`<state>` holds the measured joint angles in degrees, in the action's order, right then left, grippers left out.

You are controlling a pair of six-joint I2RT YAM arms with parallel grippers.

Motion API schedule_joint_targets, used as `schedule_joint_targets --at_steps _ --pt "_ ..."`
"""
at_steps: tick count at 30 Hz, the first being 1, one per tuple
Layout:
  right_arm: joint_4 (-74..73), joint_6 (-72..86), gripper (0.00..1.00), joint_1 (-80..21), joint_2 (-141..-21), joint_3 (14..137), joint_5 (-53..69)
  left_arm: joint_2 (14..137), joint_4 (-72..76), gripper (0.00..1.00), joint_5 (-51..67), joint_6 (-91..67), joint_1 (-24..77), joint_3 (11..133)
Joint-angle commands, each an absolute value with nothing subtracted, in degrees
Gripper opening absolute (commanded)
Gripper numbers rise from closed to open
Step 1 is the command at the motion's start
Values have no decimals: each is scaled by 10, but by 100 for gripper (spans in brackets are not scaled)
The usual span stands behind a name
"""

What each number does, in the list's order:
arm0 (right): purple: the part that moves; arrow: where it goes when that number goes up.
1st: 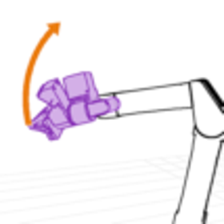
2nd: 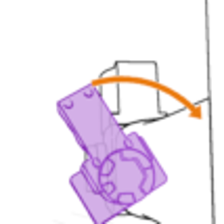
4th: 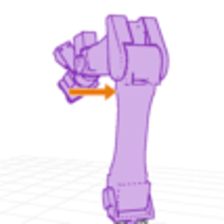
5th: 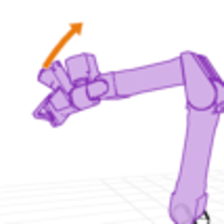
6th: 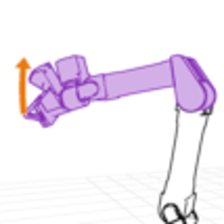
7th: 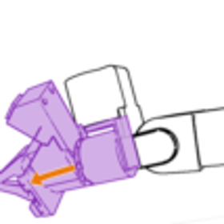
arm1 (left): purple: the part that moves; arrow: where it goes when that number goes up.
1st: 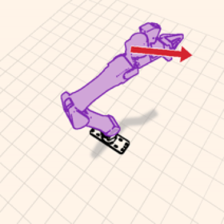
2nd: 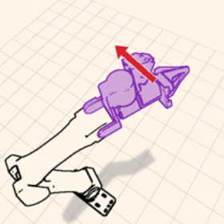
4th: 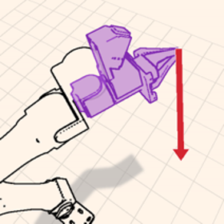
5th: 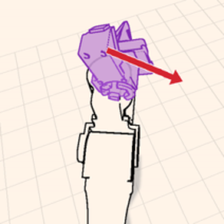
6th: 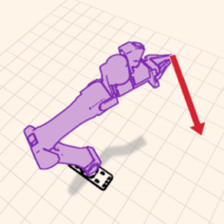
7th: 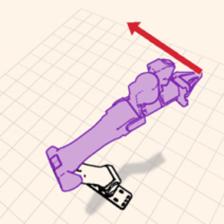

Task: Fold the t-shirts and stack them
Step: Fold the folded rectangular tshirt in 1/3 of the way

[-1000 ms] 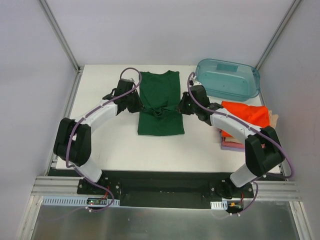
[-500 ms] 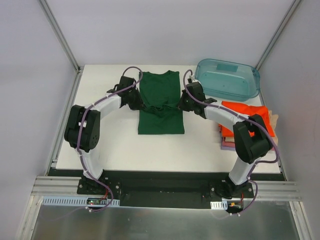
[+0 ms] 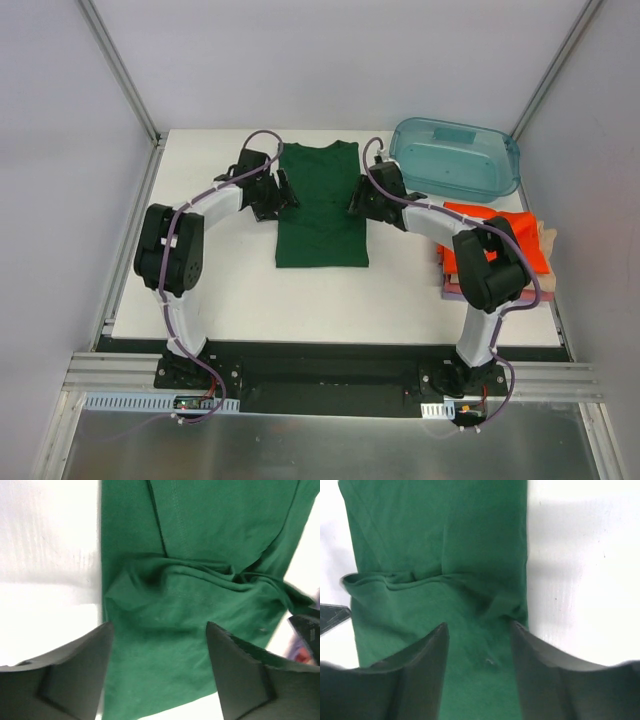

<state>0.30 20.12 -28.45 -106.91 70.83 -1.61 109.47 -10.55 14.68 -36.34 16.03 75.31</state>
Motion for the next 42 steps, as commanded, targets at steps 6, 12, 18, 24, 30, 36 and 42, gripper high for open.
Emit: schedule_joint_targets --at_steps 6,12,18,24,30,36,42 --pt "10 199 96 -284 -997 695 -12 962 -112 99 134 -353 156 697" --pt "11 207 96 -294 -926 598 39 869 -110 99 134 -373 163 569" --pt "12 218 96 -302 -865 494 76 838 -79 99 150 -397 168 479" --pt "22 247 97 -302 -845 440 55 872 -48 75 186 -408 169 457" --pt "47 274 98 -301 -858 420 54 916 -37 50 198 -413 176 456" --pt "75 296 90 -301 -875 409 59 944 -35 19 182 -417 178 456" --pt "95 319 71 -301 -892 395 60 938 -35 0 163 -417 178 449"
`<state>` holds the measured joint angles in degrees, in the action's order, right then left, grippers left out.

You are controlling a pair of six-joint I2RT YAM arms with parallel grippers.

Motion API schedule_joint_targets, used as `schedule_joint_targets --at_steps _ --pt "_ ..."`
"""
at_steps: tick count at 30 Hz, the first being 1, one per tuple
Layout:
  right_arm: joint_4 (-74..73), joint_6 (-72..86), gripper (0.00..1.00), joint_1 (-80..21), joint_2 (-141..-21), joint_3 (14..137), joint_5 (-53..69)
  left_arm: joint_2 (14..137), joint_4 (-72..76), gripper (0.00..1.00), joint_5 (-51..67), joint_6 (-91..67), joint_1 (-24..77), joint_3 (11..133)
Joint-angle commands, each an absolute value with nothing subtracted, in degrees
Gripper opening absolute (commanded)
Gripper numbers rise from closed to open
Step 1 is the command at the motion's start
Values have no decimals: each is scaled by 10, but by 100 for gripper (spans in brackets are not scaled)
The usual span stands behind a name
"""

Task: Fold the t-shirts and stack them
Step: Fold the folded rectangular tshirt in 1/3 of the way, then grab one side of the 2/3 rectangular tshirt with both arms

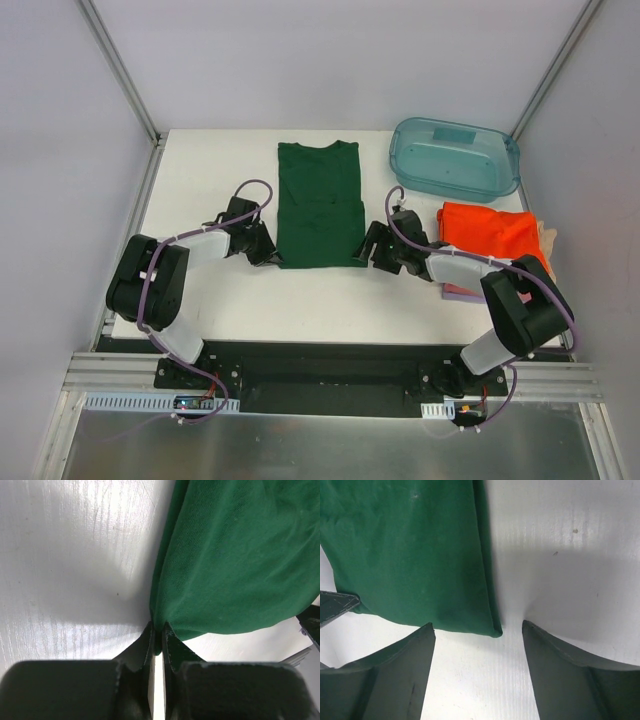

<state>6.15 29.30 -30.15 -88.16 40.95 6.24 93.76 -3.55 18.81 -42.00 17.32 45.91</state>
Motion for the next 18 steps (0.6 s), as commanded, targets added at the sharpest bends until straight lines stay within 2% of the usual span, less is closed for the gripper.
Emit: schedule_joint_targets --at_steps 1,10,14,18 --pt "96 323 68 -301 -895 395 62 937 -35 0 164 -417 178 449" --pt "139 360 33 -302 -898 356 73 934 -35 0 161 -425 179 442" --pt "150 347 1 -303 -893 353 75 922 -35 0 157 -424 181 435" --pt "163 330 1 -307 -859 335 92 892 -38 0 169 -418 182 421"
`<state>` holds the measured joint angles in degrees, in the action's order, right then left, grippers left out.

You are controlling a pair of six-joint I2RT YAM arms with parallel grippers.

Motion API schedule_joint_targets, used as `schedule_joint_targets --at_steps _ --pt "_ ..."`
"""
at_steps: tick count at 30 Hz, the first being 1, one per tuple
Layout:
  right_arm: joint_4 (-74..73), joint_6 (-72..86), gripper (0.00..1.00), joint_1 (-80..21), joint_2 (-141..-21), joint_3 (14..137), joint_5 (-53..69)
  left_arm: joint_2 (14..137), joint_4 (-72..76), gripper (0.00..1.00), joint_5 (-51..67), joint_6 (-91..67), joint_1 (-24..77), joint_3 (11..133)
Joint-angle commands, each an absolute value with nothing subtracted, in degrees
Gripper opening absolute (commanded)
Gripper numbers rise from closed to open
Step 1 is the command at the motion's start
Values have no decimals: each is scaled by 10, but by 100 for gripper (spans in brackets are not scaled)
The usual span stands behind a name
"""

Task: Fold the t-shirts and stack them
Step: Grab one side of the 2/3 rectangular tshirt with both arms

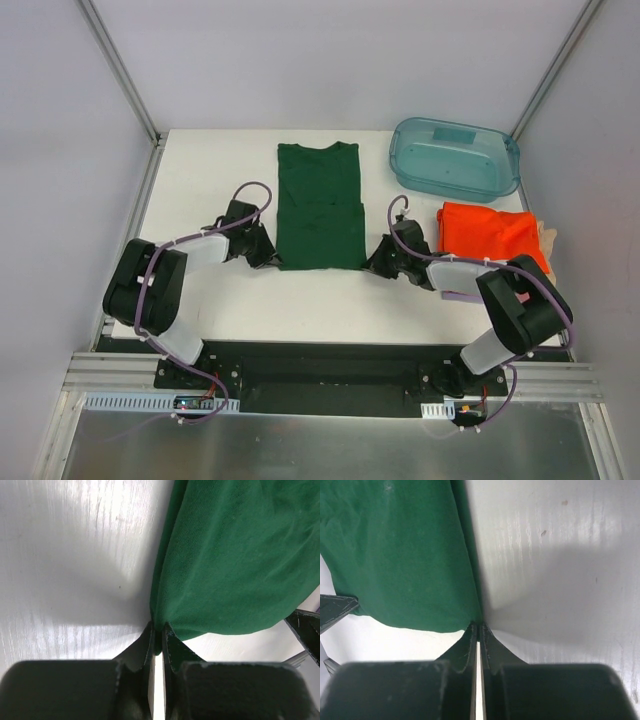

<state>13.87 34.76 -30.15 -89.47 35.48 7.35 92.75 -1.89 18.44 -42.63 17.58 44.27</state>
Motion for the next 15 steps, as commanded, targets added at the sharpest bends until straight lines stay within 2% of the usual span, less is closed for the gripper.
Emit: schedule_joint_targets --at_steps 1,7,15 --pt "160 323 1 -308 -842 330 98 880 -43 0 171 -417 183 418" --pt "76 287 1 -336 -710 306 139 743 -95 0 149 -427 199 353" --pt "-91 276 1 -409 -477 309 207 410 -231 0 126 -454 229 302"
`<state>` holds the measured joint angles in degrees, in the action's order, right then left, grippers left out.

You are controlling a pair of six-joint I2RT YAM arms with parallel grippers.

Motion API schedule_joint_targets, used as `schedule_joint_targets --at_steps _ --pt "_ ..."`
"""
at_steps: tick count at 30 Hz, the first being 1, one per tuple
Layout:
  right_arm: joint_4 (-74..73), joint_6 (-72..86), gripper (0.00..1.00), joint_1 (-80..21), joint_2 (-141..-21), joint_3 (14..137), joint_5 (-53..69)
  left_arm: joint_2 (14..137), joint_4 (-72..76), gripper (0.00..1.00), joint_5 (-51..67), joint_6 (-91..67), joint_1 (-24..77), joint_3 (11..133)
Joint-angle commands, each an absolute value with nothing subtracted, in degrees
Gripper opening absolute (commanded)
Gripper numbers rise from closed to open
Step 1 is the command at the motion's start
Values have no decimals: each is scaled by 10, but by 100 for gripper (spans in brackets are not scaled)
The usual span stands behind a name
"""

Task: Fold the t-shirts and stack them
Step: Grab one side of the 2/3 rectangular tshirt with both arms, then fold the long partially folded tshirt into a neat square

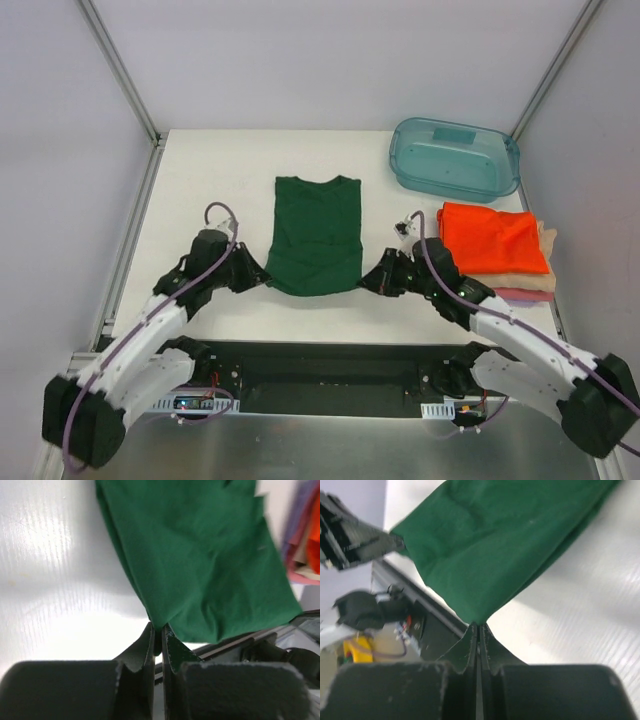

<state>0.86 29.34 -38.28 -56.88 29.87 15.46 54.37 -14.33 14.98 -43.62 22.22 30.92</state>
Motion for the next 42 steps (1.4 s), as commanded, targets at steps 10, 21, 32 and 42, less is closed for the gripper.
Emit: schedule_joint_targets --at_steps 10,21,32,42 --pt "-226 294 1 -466 -360 367 310 206 -342 0 171 -463 234 351" --pt "-269 267 0 -458 -354 424 179 254 -345 0 65 -457 234 409" --pt "-208 218 1 -358 -489 476 95 459 -284 0 -80 -434 234 478" --pt "-150 182 0 -291 -591 530 67 633 -239 0 -113 -407 229 567"
